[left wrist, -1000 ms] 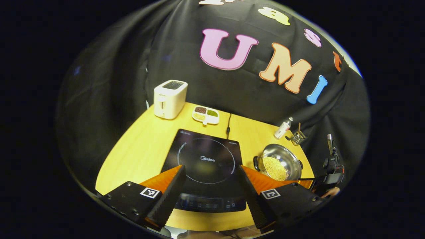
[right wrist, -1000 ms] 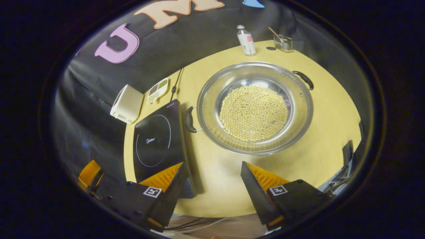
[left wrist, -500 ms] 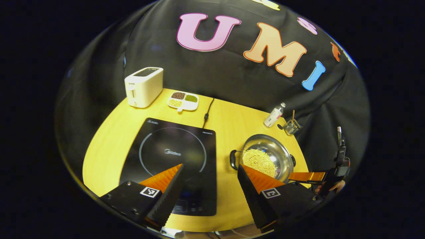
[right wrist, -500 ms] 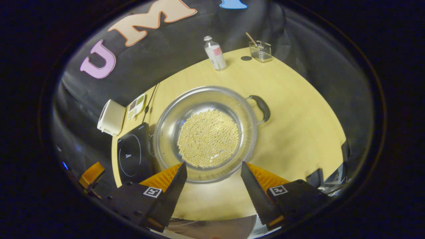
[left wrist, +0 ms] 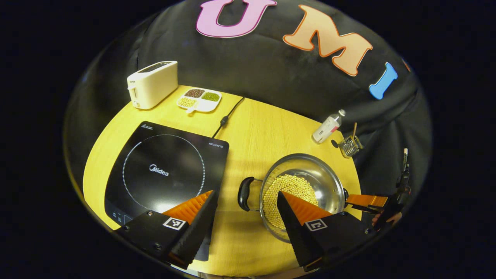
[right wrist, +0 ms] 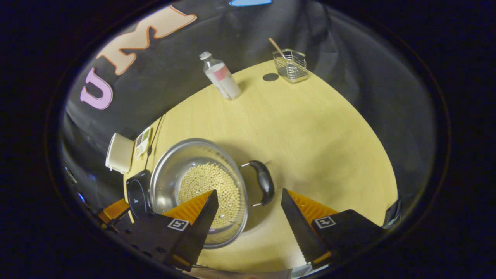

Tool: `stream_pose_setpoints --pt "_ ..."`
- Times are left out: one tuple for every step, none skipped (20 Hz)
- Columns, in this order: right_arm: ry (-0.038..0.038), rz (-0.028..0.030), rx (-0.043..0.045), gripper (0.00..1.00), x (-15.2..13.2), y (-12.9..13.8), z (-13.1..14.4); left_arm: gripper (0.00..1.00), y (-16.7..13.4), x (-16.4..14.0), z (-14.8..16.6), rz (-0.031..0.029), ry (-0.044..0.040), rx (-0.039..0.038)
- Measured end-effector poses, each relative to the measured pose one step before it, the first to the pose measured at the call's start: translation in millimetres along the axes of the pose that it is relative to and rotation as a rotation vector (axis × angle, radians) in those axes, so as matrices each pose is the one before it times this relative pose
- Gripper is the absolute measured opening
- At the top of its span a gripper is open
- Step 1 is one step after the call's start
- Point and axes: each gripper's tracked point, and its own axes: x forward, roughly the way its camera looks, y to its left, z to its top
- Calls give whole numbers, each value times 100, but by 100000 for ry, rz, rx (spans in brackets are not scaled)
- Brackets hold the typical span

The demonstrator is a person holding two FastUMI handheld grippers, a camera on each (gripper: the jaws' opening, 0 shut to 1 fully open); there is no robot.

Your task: First push the handle of the pot to place it horizontally, then grasp the pot with both hands and set it on the induction cooktop.

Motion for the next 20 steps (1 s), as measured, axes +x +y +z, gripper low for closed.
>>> stream_pose_setpoints --pt "1336 396 -264 100 -22 -722 -931 96 -259 859 -258 390 1703 530" --pt "1720 749 -151 94 435 -309 -50 96 -136 751 -240 582 1847 1020" --pt "1916 1002 -231 100 544 -226 25 96 -52 742 -185 910 1724 1253" --pt "1591 1288 -68 100 704 -21 38 96 -23 638 -146 522 1654 1391" --pt "1677 1641 29 95 608 41 138 96 -175 728 -146 238 1668 1057" --pt "1771 1781 1 100 458 141 -25 96 -138 724 -137 -49 1869 851" --pt "1637 2082 -140 100 542 212 71 96 44 654 -310 454 2123 715" --pt "2426 2467 33 100 403 204 -404 96 80 690 -192 593 2198 270" --pt "2000 2512 861 95 587 294 -169 96 41 649 -273 307 2240 393" --pt "1536 1569 619 95 559 222 -20 96 161 525 -224 884 2141 404" --pt "1409 1443 317 94 503 101 168 96 219 466 -309 771 2226 253" --pt "1272 2035 378 100 305 204 -154 96 137 387 -174 78 1755 -21" --pt "1374 2113 761 99 570 341 1176 96 -23 349 -266 -258 1570 -301" --pt "1111 2295 538 91 362 257 -100 96 16 321 -190 -345 1712 -23" --pt "1562 1389 487 89 281 186 95 94 15 328 -117 -300 1236 -36" --pt "1305 984 237 97 357 -112 -198 94 -4 223 -222 -227 1703 148" --pt "1123 922 99 97 387 52 35 93 -26 283 -250 -435 1571 354" --pt "454 1393 586 88 236 147 -40 91 -119 317 -99 -876 1148 -55" --pt "812 941 804 79 143 113 -82 88 -187 324 -161 -961 1005 -588" --pt "832 1373 411 83 33 211 -29 86 -10 407 -167 -54 1226 -537"
